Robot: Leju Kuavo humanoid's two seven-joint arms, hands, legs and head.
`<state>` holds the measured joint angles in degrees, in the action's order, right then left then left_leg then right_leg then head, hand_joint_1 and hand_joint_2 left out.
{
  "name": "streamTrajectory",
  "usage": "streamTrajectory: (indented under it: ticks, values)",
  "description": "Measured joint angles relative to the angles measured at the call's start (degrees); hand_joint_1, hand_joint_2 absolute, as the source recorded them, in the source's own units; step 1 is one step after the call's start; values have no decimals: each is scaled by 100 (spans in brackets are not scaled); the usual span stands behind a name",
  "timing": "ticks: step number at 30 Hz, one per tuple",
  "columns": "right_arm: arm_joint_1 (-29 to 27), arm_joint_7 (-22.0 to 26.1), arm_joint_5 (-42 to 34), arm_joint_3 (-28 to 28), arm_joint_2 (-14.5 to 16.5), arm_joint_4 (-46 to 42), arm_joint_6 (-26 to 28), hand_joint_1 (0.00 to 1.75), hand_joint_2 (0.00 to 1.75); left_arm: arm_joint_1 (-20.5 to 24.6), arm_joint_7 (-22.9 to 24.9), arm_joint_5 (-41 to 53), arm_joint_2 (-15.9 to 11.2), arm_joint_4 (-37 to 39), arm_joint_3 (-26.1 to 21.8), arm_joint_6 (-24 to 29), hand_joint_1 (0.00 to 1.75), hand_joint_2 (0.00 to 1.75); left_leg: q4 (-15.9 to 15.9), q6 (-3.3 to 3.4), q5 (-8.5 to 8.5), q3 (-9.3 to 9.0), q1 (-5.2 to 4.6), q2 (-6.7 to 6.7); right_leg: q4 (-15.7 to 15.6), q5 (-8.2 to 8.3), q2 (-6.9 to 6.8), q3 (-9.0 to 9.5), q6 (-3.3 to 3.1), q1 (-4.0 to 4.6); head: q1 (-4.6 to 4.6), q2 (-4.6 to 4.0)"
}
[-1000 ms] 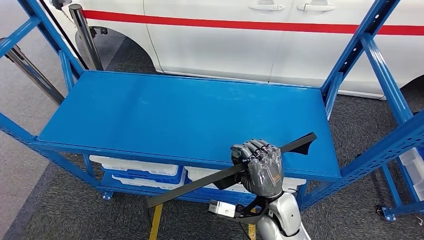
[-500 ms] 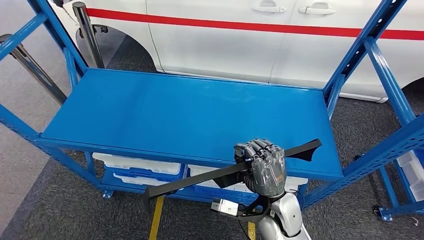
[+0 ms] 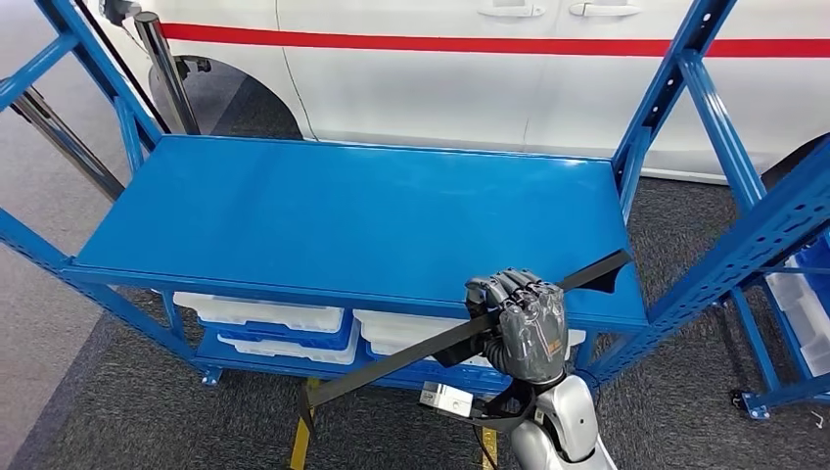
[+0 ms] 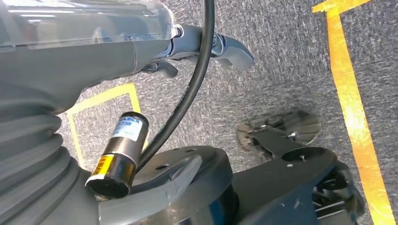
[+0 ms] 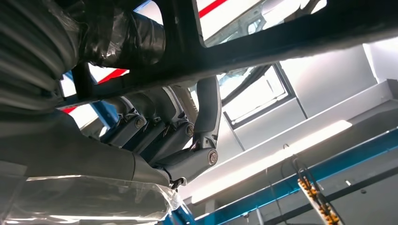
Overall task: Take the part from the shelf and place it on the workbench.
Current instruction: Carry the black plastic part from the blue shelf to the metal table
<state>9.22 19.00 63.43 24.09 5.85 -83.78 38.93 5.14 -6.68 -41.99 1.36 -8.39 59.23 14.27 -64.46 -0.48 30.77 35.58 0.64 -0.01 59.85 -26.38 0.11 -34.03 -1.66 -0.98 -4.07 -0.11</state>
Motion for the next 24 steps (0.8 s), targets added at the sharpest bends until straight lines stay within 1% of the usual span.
streamTrajectory:
  ticks: [1, 2, 3, 4, 5, 6, 7, 8, 9, 10, 11, 12, 13, 14, 15, 16, 17, 18, 19, 20, 21, 22, 23, 24]
  values:
    - [4, -13, -8, 0, -1, 1, 0, 175, 175, 7, -1, 0, 0, 0, 0, 0, 0, 175, -361, -18, 243, 125, 1, 0, 2, 35, -8, -49, -25, 9, 1, 0]
    - [5, -26, -15, 0, -2, 4, 0, 175, 175, 13, -1, -1, 0, 0, 0, 0, 0, 175, -715, -31, 430, 234, 2, 1, 7, 72, -15, -104, -39, 19, 0, 0]
    - [6, -36, -21, 0, -3, 7, 0, 175, 175, 16, 2, 0, 0, 0, 1, 0, 0, 175, -934, -36, 508, 270, 3, 1, 15, 112, -19, -162, -43, 30, 1, 0]
    - [8, -42, -27, 0, -4, 10, 0, 175, 175, 16, 7, 0, 0, 0, 2, 0, 0, 175, -971, -30, 477, 217, 2, 1, 26, 151, -20, -222, -42, 40, 0, 0]
    - [11, -48, -32, 0, -5, 13, 0, 175, 175, 16, 14, 0, 0, 0, 3, 0, 0, 175, -788, -12, 350, 53, 1, 1, 37, 190, -19, -279, -38, 48, 1, 0]
    - [15, -56, -39, 0, -5, 14, 0, 175, 175, 18, 21, 1, 0, 0, 4, 0, 0, 175, -436, 20, 186, -198, -2, 0, 47, 230, -17, -329, -31, 55, 1, 0]
    - [19, -65, -46, 0, -6, 13, 0, 175, 175, 23, 27, 1, -2, 0, 5, 1, 0, 175, -20, 56, 90, -459, -9, -1, 52, 268, -15, -370, -18, 64, 1, 0]
    - [24, -75, -54, 0, -6, 13, 0, 175, 175, 29, 31, 1, -3, 0, 5, 2, 0, 175, 325, 80, 18, -670, -23, -2, 49, 310, -15, -398, 7, 69, -2, 0]
    - [29, -83, -60, 0, -7, 13, 0, 175, 175, 31, 34, 0, -3, 0, 7, 4, 0, 175, 552, 99, -6, -786, -40, -4, 42, 354, -17, -412, 38, 69, -3, 0]
    - [34, -88, -63, 0, -7, 13, 0, 175, 175, 33, 37, 0, -2, 0, 10, 7, 0, 175, 653, 109, -6, -814, -60, -5, 26, 403, -21, -420, 74, 64, -2, 0]
    - [39, -90, -66, 1, -8, 14, 0, 175, 175, 31, 40, -1, 1, 0, 14, 8, 0, 175, 671, 121, -58, -791, -74, -5, 1, 457, -23, -421, 115, 59, -2, 0]
    - [42, -91, -68, 1, -10, 14, 0, 175, 175, 29, 46, -1, 9, 0, 21, 9, 0, 175, 705, 150, -116, -760, -60, 4, -7, 486, -20, -431, 151, 55, 1, 0]
    - [44, -91, -72, 2, -13, 13, 0, 175, 175, 32, 56, -1, 17, 0, 28, 9, 0, 175, 739, 187, -186, -728, -46, 19, 22, 432, -14, -461, 183, 58, 1, 0]
    - [47, -91, -78, 2, -17, 13, 0, 175, 175, 34, 68, -1, 23, 0, 35, 9, 0, 175, 773, 230, -266, -682, -28, 36, 137, 270, -8, -512, 211, 60, -3, 0]
    - [50, -91, -85, 2, -23, 13, 0, 175, 175, 35, 79, 0, 27, 0, 40, 10, 0, 175, 792, 263, -343, -617, -12, 54, 369, 9, -4, -590, 232, 57, -5, 0]
    - [51, -91, -92, 2, -29, 13, 0, 175, 175, 35, 86, -1, 25, 0, 43, 11, 0, 175, 791, 286, -411, -535, -18, 61, 694, -294, -4, -677, 252, 51, -7, 0]
    - [51, -91, -103, 2, -37, 14, 0, 175, 175, 35, 90, -1, 21, 0, 44, 13, 0, 175, 778, 294, -474, -445, -21, 64, 1055, -533, -5, -753, 271, 39, -8, 0]
    - [50, -91, -116, 2, -45, 15, 0, 175, 175, 34, 92, -2, 20, 0, 45, 14, 0, 175, 762, 289, -535, -347, -23, 65, 1353, -645, -7, -781, 291, 28, -8, 0]
    - [50, -91, -130, 2, -52, 16, 0, 175, 175, 34, 95, -2, 22, 0, 48, 14, 0, 175, 739, 278, -590, -253, -22, 65, 1502, -622, -7, -738, 308, 18, -8, 0]
    - [50, -91, -144, 2, -58, 17, 0, 175, 175, 34, 98, -2, 25, 0, 51, 14, 0, 175, 708, 263, -637, -161, -18, 65, 1457, -500, -8, -601, 320, 7, -8, 0]
    - [53, -91, -155, 2, -62, 18, 0, 175, 175, 35, 99, -2, 27, 0, 53, 13, 0, 175, 668, 243, -675, -72, -11, 64, 1215, -349, -9, -363, 329, -6, -8, 0]
    - [61, -91, -165, 2, -63, 18, 0, 175, 175, 36, 100, -2, 29, 0, 55, 13, 0, 175, 621, 216, -706, 8, -10, 63, 840, -296, -10, -81, 330, -16, -8, 0]
    - [69, -91, -177, 2, -63, 16, 0, 175, 175, 37, 100, -2, 30, 0, 55, 13, 0, 175, 573, 185, -734, 74, -13, 60, 468, -304, -5, 177, 314, -10, -4, 0]
    - [75, -92, -191, 2, -65, 15, 0, 175, 175, 38, 100, -2, 29, 1, 56, 13, 0, 175, 537, 150, -765, 116, -19, 58, 184, -348, 0, 346, 287, -1, -3, 0]
